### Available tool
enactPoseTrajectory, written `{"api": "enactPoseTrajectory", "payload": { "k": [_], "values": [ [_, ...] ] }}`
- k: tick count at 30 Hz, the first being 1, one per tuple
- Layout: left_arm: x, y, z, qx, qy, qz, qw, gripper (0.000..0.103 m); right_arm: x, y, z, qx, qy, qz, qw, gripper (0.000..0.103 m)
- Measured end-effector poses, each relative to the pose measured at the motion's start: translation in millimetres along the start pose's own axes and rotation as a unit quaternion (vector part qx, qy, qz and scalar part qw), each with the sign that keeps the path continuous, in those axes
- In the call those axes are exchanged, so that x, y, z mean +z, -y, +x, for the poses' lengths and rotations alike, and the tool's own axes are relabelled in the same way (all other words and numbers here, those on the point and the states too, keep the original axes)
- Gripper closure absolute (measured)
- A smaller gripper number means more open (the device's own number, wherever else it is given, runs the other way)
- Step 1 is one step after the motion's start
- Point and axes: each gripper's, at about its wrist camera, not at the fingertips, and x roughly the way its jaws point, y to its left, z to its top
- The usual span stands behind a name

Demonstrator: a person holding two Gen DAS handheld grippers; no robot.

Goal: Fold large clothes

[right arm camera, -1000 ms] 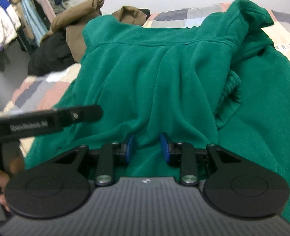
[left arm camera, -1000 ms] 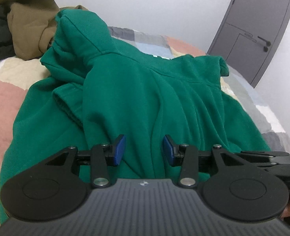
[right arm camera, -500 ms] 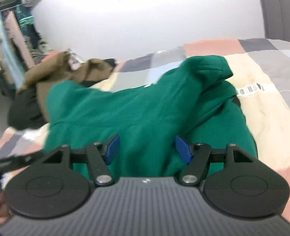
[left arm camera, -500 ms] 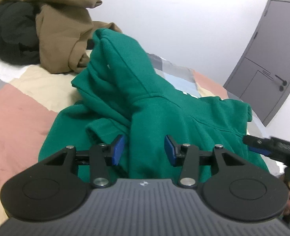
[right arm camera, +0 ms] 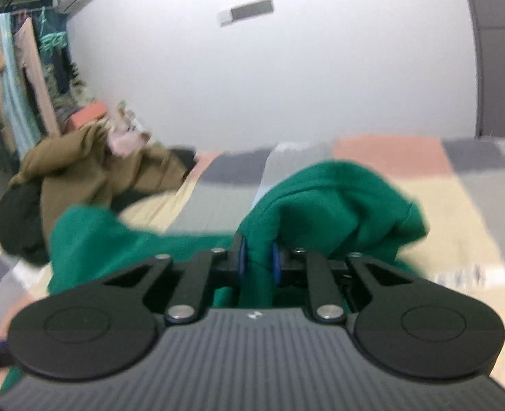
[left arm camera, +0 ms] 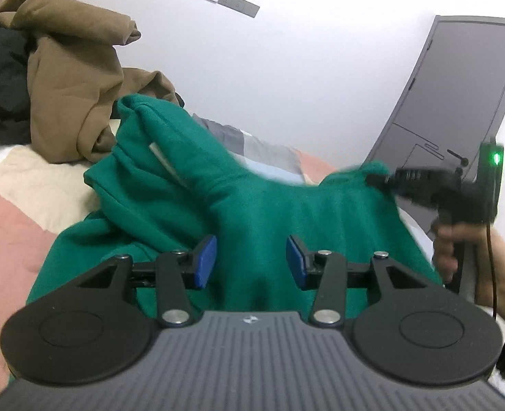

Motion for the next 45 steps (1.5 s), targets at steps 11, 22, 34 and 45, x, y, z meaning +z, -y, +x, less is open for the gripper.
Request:
{"api": "enactPoseTrajectory", "payload": {
  "k": [11, 22, 34, 45],
  "values": [
    [-11, -9, 38, 0.02, -0.033, -0.001, 0.9993, 0.052, -29, 25, 51, -0.033, -0.036, 0.005, 0.999, 0.079],
    [-14, 17, 26, 0.001, -0.035, 0.03, 0.9989, 0.052, -60, 8, -53, -0.009, -0.008, -0.003, 1.0, 0.054],
    [-45, 41, 20, -0.014, -0.089, 0.053, 0.9945, 0.052, -121, -41, -107, 0.035, -0.098, -0.039, 0.994, 0.056],
    [-54, 34, 39, -0.005, -0.128, 0.045, 0.9908, 0.052, -147, -50, -69, 0.031, -0.159, -0.054, 0.985, 0.056]
  ]
}}
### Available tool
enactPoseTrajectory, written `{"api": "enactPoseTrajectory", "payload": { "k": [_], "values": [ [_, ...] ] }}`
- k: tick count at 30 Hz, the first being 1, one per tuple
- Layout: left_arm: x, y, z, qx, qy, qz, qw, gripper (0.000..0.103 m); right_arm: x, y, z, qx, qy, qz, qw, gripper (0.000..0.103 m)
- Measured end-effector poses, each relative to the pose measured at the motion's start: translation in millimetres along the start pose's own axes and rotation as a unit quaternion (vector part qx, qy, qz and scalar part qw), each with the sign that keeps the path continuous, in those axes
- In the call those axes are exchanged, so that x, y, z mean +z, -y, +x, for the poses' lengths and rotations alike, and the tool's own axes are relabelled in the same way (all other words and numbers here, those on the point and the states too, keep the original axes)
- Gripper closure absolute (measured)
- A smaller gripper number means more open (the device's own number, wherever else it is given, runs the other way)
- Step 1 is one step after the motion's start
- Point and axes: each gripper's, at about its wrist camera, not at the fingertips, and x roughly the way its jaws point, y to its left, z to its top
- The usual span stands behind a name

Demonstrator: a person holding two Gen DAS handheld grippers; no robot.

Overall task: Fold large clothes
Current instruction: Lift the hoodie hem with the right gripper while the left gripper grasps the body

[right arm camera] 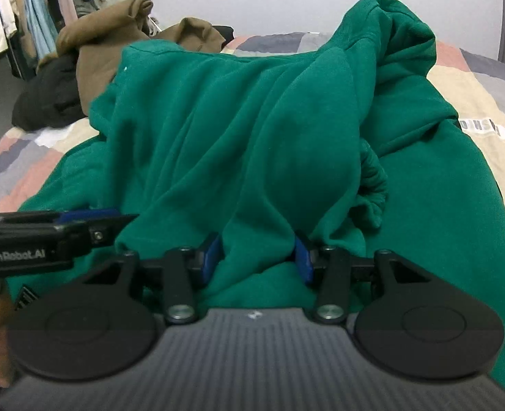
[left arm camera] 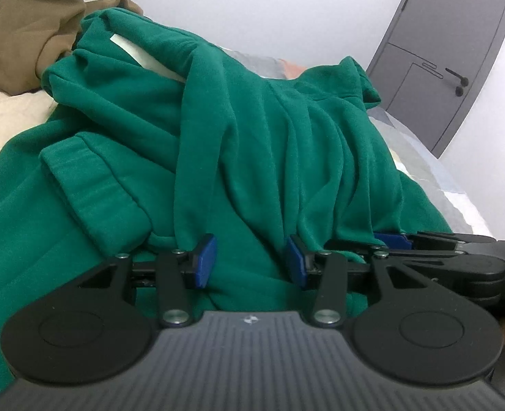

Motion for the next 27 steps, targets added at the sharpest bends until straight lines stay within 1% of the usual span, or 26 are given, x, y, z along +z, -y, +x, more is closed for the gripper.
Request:
{"api": "enactPoseTrajectory", "payload": {
  "k": [4, 6, 8, 10, 13, 14, 15, 17, 19, 23, 24, 26, 27],
  "values": [
    [2, -9, -21, -0.009, 0.004, -0.023, 0.9997, 0.052, 0, 9, -26, 0.016, 0.004, 0.025, 1.0, 0.055],
    [1, -14, -37, -0.001, 0.006, -0.034, 0.9994, 0.047, -1, 15, -43, 0.018, 0.012, 0.04, 0.999, 0.055],
    [1, -20, -53, 0.014, 0.008, -0.04, 0.9991, 0.047, -2, 23, -62, 0.019, 0.021, 0.057, 0.998, 0.055],
    [2, -26, -70, 0.024, 0.01, -0.045, 0.9987, 0.046, -5, 31, -79, 0.007, 0.027, 0.074, 0.997, 0.055],
    [-2, -34, -97, 0.035, 0.02, -0.065, 0.997, 0.04, -8, 43, -97, -0.012, 0.026, 0.089, 0.996, 0.053],
    [-2, -37, -106, 0.038, 0.021, -0.071, 0.9965, 0.04, -10, 46, -104, -0.02, 0.025, 0.093, 0.995, 0.046],
    [-3, -41, -114, 0.041, 0.022, -0.074, 0.9962, 0.039, -13, 50, -109, -0.026, 0.024, 0.098, 0.995, 0.042],
    [-7, -49, -128, 0.055, 0.024, -0.084, 0.9947, 0.037, -20, 61, -116, -0.034, 0.019, 0.121, 0.992, 0.026],
    [-11, -61, -136, 0.066, 0.017, -0.105, 0.9922, 0.035, -27, 75, -117, -0.038, 0.003, 0.161, 0.986, 0.018],
    [-18, -87, -146, 0.106, 0.018, -0.14, 0.9843, 0.035, -40, 109, -108, -0.053, -0.033, 0.246, 0.967, 0.018],
    [-19, -93, -146, 0.113, 0.016, -0.151, 0.982, 0.035, -42, 116, -105, -0.048, -0.038, 0.263, 0.963, 0.018],
    [-20, -106, -142, 0.125, 0.009, -0.172, 0.977, 0.035, -46, 124, -104, -0.045, -0.036, 0.291, 0.955, 0.018],
    [-22, -112, -140, 0.132, 0.008, -0.18, 0.9747, 0.035, -47, 126, -105, -0.051, -0.031, 0.295, 0.954, 0.018]
  ]
}}
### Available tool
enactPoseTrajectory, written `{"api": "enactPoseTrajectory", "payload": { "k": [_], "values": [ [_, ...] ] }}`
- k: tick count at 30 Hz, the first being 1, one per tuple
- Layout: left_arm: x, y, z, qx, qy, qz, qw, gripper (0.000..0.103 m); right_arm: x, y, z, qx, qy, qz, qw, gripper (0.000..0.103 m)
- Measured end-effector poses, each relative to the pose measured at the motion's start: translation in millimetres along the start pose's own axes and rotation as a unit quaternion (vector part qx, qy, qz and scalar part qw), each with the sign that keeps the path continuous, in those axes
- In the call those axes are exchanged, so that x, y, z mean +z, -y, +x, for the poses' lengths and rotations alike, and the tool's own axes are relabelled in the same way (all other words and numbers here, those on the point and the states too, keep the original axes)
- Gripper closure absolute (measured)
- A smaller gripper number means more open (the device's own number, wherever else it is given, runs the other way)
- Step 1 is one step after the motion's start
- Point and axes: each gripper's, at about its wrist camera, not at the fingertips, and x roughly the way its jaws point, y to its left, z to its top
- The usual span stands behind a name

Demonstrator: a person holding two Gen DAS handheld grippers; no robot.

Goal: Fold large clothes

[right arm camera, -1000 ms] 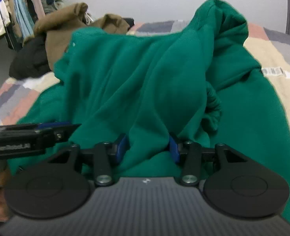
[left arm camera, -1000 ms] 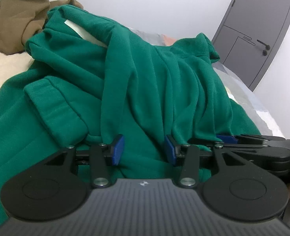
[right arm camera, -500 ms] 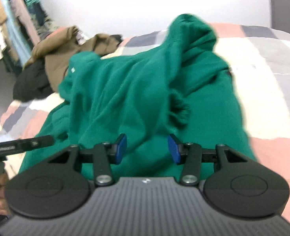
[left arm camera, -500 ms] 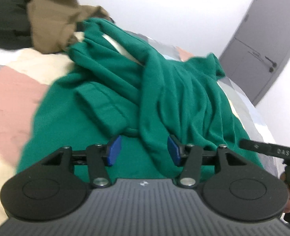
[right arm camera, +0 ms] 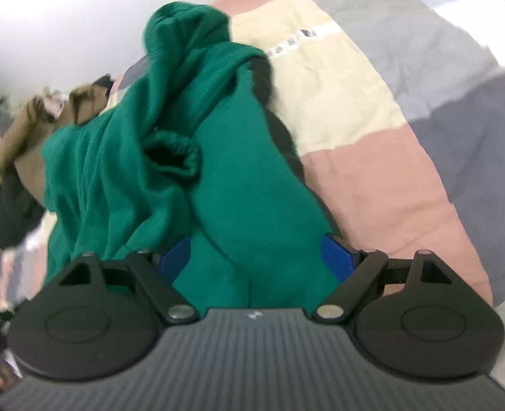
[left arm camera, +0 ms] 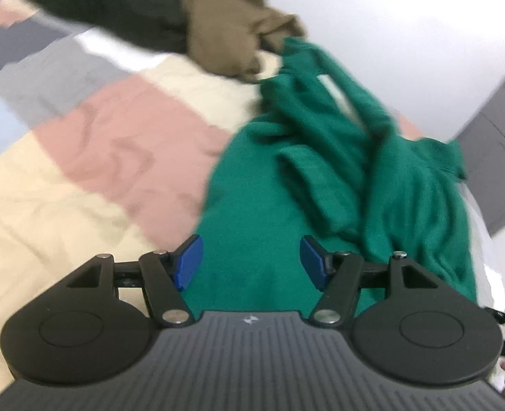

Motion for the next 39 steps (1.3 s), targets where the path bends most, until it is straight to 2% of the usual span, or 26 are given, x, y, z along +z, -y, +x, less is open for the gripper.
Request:
{"api": "enactPoseTrajectory", "payload": {
  "k": [4, 7, 9, 13, 15, 18, 23, 25, 27, 29, 32, 34, 36, 39],
  "values": [
    [1, -19, 14, 0.015, -0.014, -0.031, 0.9993, 0.035, 3, -1, -4, -0.006, 0.014, -0.006, 1.0, 0.018],
    [1, -28, 20, 0.015, -0.024, -0.055, 0.9981, 0.035, 5, 4, 0, -0.058, 0.013, -0.008, 0.998, 0.018],
    [0, -34, 23, 0.014, -0.027, -0.071, 0.997, 0.035, 6, 13, 0, -0.065, 0.01, 0.008, 0.998, 0.018],
    [-1, -41, 26, -0.003, -0.036, -0.096, 0.9948, 0.035, 4, 30, 15, 0.004, -0.042, 0.071, 0.997, 0.016],
    [-2, -46, 28, -0.028, -0.046, -0.119, 0.9915, 0.034, 0, 32, 19, 0.025, -0.055, 0.084, 0.995, 0.016],
    [-5, -54, 32, -0.086, -0.067, -0.166, 0.9801, 0.033, -1, 32, 18, 0.045, -0.059, 0.093, 0.993, 0.016],
    [-9, -51, 30, -0.184, -0.082, -0.202, 0.9586, 0.033, -4, 27, 10, 0.145, -0.074, 0.121, 0.979, 0.016],
    [-10, -48, 27, -0.203, -0.081, -0.202, 0.9547, 0.032, -4, 24, 6, 0.173, -0.077, 0.117, 0.975, 0.016],
    [-12, -45, 29, -0.195, -0.086, -0.199, 0.9563, 0.032, -4, 18, 5, 0.16, -0.076, 0.102, 0.979, 0.016],
    [-16, -44, 33, -0.172, -0.096, -0.196, 0.9605, 0.032, -6, 17, 9, 0.137, -0.08, 0.097, 0.983, 0.016],
    [-20, -44, 38, -0.136, -0.11, -0.183, 0.9674, 0.032, -9, 14, 17, 0.07, -0.091, 0.067, 0.991, 0.016],
    [-23, -42, 39, -0.13, -0.11, -0.179, 0.969, 0.032, -13, 13, 26, 0.035, -0.096, 0.052, 0.993, 0.018],
    [-24, -39, 39, -0.132, -0.111, -0.173, 0.9697, 0.032, -14, 10, 31, 0.035, -0.106, 0.039, 0.993, 0.016],
    [-22, -44, 36, -0.18, -0.107, -0.186, 0.9599, 0.032, -14, 11, 30, 0.099, -0.115, 0.064, 0.986, 0.016]
  ]
}}
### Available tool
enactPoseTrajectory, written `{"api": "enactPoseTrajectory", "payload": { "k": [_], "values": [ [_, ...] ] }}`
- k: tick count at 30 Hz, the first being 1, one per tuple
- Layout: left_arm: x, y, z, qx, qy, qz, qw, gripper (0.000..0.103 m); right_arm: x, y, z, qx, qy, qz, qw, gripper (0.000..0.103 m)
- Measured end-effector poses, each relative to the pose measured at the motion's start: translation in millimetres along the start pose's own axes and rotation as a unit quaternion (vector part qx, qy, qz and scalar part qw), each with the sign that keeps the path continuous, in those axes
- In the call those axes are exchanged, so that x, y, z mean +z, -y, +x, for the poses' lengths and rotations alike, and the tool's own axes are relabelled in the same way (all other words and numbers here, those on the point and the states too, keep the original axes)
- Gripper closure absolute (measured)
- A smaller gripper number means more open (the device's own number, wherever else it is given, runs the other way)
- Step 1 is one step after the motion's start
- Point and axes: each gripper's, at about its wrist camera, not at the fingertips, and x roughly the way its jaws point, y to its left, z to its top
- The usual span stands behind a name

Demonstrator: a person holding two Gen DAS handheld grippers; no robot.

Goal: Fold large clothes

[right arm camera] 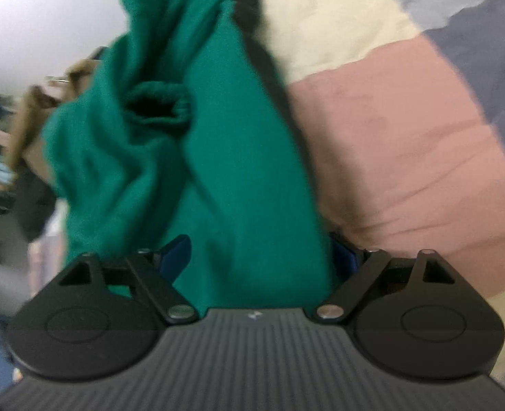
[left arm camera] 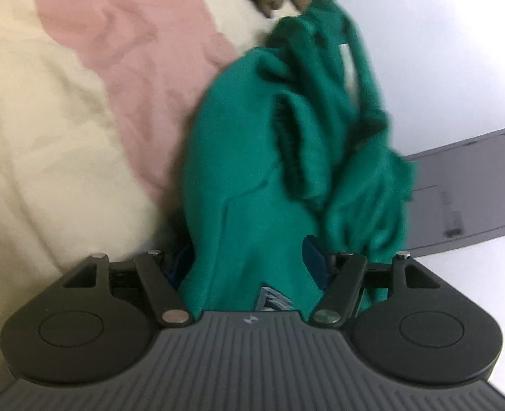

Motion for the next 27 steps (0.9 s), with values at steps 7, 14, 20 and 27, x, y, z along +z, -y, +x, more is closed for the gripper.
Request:
{"api": "enactPoseTrajectory", "payload": {
  "k": [7, 14, 20, 27],
  "values": [
    [-5, 6, 17, 0.0, -0.033, 0.015, 0.9993, 0.032, -5, -11, 5, 0.021, -0.009, -0.022, 1.0, 0.027],
    [-3, 14, 13, 0.013, -0.032, 0.011, 0.9993, 0.069, -5, -22, -1, -0.003, 0.016, -0.046, 0.999, 0.078],
    [-1, 22, -28, -0.041, 0.001, -0.002, 0.9992, 0.097, -6, -41, -49, 0.078, 0.056, -0.074, 0.993, 0.083],
    [-9, 40, -81, -0.084, 0.013, 0.011, 0.9964, 0.097, -16, -49, -99, 0.143, 0.081, -0.088, 0.982, 0.085]
  ]
}}
